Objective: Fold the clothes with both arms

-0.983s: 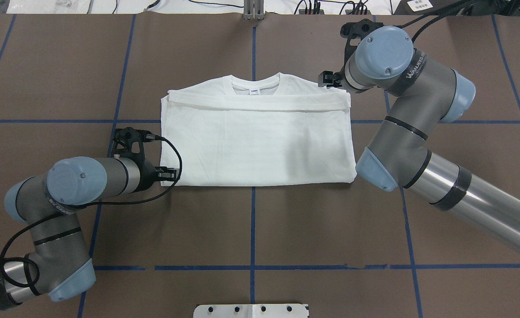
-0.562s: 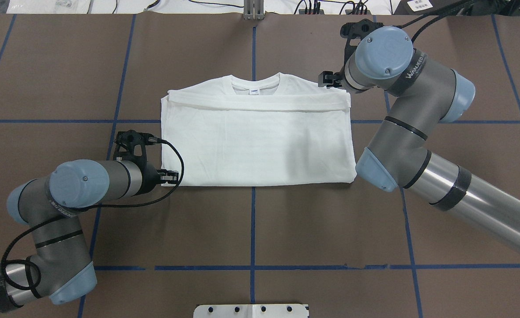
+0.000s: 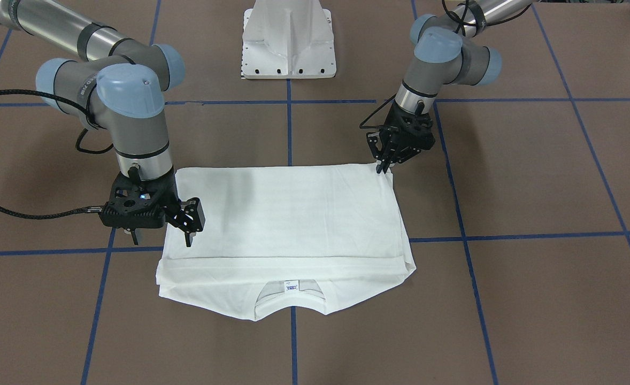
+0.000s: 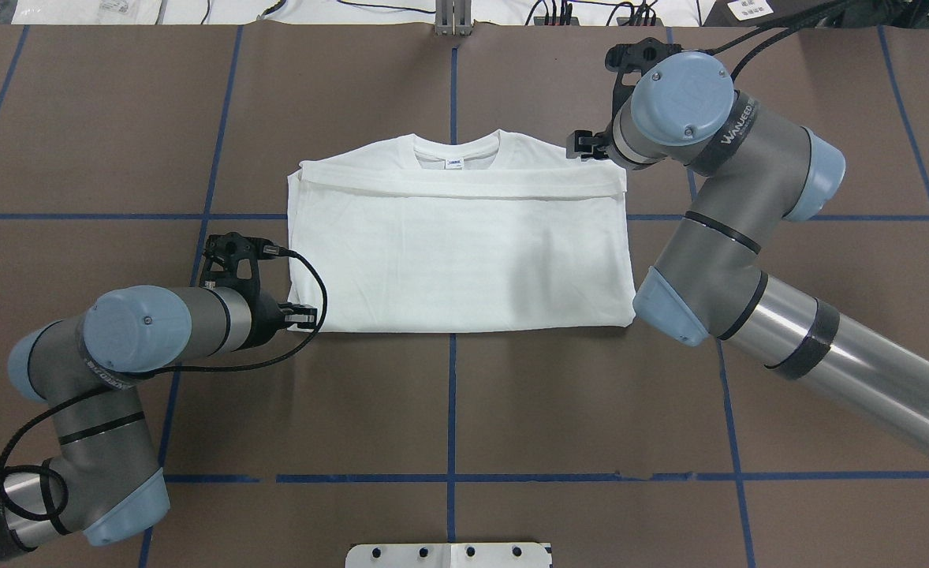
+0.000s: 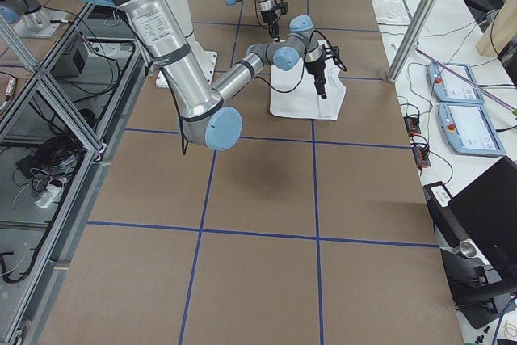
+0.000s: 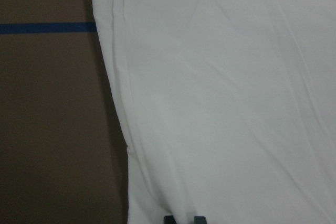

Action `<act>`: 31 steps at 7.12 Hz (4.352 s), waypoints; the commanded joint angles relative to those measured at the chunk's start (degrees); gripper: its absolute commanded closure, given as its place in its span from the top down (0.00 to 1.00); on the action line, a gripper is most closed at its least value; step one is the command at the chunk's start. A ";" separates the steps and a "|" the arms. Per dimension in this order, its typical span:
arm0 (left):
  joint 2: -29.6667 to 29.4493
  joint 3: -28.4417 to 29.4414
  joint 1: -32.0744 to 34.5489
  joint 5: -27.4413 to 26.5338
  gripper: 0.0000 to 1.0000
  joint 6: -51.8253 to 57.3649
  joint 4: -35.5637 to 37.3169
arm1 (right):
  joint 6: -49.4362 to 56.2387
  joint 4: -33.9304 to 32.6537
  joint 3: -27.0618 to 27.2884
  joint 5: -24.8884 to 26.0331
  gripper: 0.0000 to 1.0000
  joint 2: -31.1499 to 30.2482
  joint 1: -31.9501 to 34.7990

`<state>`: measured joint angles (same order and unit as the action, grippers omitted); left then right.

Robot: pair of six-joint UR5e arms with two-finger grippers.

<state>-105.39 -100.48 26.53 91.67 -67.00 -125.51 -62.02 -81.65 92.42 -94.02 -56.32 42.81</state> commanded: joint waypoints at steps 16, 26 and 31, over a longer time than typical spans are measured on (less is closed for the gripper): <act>-14.50 30.18 27.61 7.74 1.00 31.40 -14.15 | -16.10 10.39 -23.88 6.13 0.95 21.57 -8.18; -12.73 29.46 27.52 7.74 1.00 28.77 -14.24 | -12.52 24.08 -42.05 12.37 0.66 26.17 -10.64; -12.73 29.46 27.52 7.74 1.00 28.77 -14.24 | -12.33 24.08 -42.06 12.37 0.29 25.91 -10.91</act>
<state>-118.13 -71.02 54.05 99.33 -38.23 -139.75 -74.36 -57.57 50.37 -81.65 -30.32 31.95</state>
